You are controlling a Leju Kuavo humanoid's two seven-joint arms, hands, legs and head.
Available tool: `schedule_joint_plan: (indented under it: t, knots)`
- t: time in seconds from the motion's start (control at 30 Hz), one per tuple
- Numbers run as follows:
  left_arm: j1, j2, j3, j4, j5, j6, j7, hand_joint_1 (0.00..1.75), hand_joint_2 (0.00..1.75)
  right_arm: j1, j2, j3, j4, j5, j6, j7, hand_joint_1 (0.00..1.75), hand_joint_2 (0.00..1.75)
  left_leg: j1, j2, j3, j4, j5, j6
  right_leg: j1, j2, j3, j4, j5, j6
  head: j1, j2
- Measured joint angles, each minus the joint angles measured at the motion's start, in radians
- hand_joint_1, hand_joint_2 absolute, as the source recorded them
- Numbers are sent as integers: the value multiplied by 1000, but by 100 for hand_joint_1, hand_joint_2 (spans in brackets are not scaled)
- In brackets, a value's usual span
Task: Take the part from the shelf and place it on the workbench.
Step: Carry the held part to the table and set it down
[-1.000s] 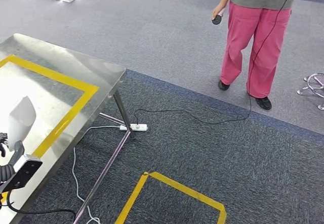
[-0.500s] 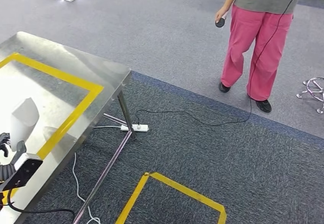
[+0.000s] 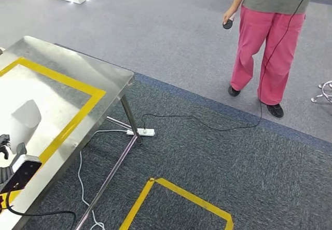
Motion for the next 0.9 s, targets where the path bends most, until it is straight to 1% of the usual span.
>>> schedule_joint_plan:
  t: [0.03,0.07,0.1,0.13,0.17,0.2,0.23,0.27,0.3,0.33,0.37,0.4,0.43,0.47,0.5,0.53,0.57,0.6,0.63,0.67,0.7,0.73,0.77,0.8,0.83,0.87,0.9]
  knots:
    - [2,-2,-1,0,0,-2,0,175,175,0,0,1,0,-1,1,0,0,0,5,-8,0,5,-4,-9,-6,0,-14,29,-3,8,0,0]
    - [4,-4,-1,0,0,-3,0,175,175,1,0,2,0,-2,1,0,0,0,12,-17,-1,12,-9,-20,-13,0,-11,23,12,18,0,0]
    - [4,-5,-1,0,0,-3,0,175,175,1,0,4,0,-3,2,0,0,0,21,-28,-2,25,-18,-34,-22,3,14,-22,42,30,0,0]
    - [3,-7,-1,0,0,-4,0,175,175,1,0,5,0,-3,2,1,0,0,29,-38,-7,43,-30,-51,-31,20,46,-78,64,45,1,0]
    - [2,-7,0,0,0,-4,0,175,175,1,1,6,-1,-4,4,1,0,0,35,-47,-16,67,-44,-68,-38,42,73,-126,74,54,6,0]
    - [2,-7,0,0,0,-4,0,175,175,-1,3,8,-1,-4,4,0,0,0,38,-56,-29,90,-56,-81,-42,58,90,-151,72,52,9,0]
    - [1,-6,0,-1,0,-4,-1,175,175,-1,4,8,-2,-4,5,1,0,0,40,-64,-42,108,-65,-91,-42,70,93,-152,59,43,11,0]
    - [-1,-5,1,-1,1,-4,-1,175,175,0,5,8,-2,-5,5,0,0,0,41,-71,-52,119,-67,-96,-39,65,89,-144,52,27,12,0]
    - [-1,-5,1,-1,2,-5,-1,175,175,2,5,9,-2,-5,4,0,0,0,44,-78,-57,122,-66,-98,-38,51,85,-136,51,13,8,0]
    - [-1,-5,1,-1,4,-5,-1,175,175,4,5,9,-2,-5,4,1,0,0,45,-73,-62,126,-67,-100,-35,41,83,-133,50,6,5,0]
    - [-1,-6,1,-1,6,-5,-1,175,175,5,5,9,-2,-6,3,0,0,0,45,-57,-72,142,-75,-99,-32,29,82,-131,50,0,3,0]
    - [-1,-6,1,-1,8,-6,-1,175,175,5,5,9,-2,-6,3,0,0,0,44,-35,-92,179,-95,-96,-29,18,82,-131,49,-5,0,0]
    - [-2,-6,1,-1,9,-6,-1,175,175,4,5,9,-2,-6,2,-1,0,0,40,-12,-123,238,-121,-92,-24,7,83,-132,47,-10,-4,0]
    - [-4,-6,0,-1,10,-6,-1,175,175,4,5,9,-2,-6,1,-1,0,0,37,3,-162,312,-152,-87,-18,-6,83,-132,46,-14,-6,0]
    - [-4,-7,0,-1,10,-7,-1,175,175,4,5,9,-2,-6,0,-1,0,0,32,8,-201,381,-175,-81,-12,-20,84,-133,44,-17,-6,0]
    - [-3,-7,0,-1,11,-7,-1,175,175,4,5,9,-1,-7,0,-1,0,0,27,9,-227,425,-181,-74,-5,-33,86,-133,41,-21,-6,0]
    - [-1,-7,0,-1,11,-7,-1,175,175,4,5,9,-1,-7,0,-1,0,0,21,10,-236,434,-167,-65,1,-46,89,-133,38,-26,-6,0]
    - [0,-7,0,-1,11,-7,-1,175,175,4,5,9,-1,-7,0,-1,0,0,13,14,-227,406,-136,-54,5,-59,94,-133,34,-29,-6,0]
    - [1,-6,0,-1,11,-7,-1,175,175,2,5,9,-1,-7,0,-1,0,0,4,27,-203,349,-94,-42,9,-70,101,-133,30,-31,-6,0]
    - [0,-6,1,-1,11,-7,-1,175,175,2,5,9,-1,-7,0,-1,0,0,-7,56,-177,292,-64,-31,12,-81,105,-134,26,-31,-5,0]
    - [-1,-6,1,-1,11,-7,-1,175,175,1,5,9,-1,-7,0,-1,0,0,-18,84,-154,241,-46,-22,15,-91,110,-135,22,-29,-6,0]
    - [-3,-5,1,-1,11,-7,-1,175,175,1,5,9,-1,-7,0,-1,0,0,-26,107,-141,209,-41,-18,18,-103,112,-135,19,-27,-7,0]
    - [-3,-5,1,-2,12,-7,-1,175,175,0,5,9,-1,-7,0,-1,0,0,-32,115,-139,196,-47,-17,20,-117,114,-137,18,-24,-8,0]
    - [-3,-4,2,-2,13,-7,-1,175,175,-1,5,9,-1,-7,0,-1,0,0,-34,104,-138,186,-48,-18,20,-131,118,-140,17,-21,-10,0]
    - [-1,-4,3,-2,14,-7,-1,175,175,-2,5,9,-1,-7,0,-1,0,0,-32,89,-138,180,-45,-18,19,-137,119,-141,14,-17,-10,0]
    - [0,-4,4,-2,15,-7,-1,175,175,-4,5,9,-1,-8,0,-2,0,0,-29,75,-135,173,-41,-15,18,-120,118,-134,7,-13,-10,0]
    - [-1,-4,6,-2,16,-7,-1,175,175,-6,5,10,-1,-8,0,-2,0,0,-25,60,-131,167,-38,-12,17,-90,107,-108,-10,-8,-9,0]
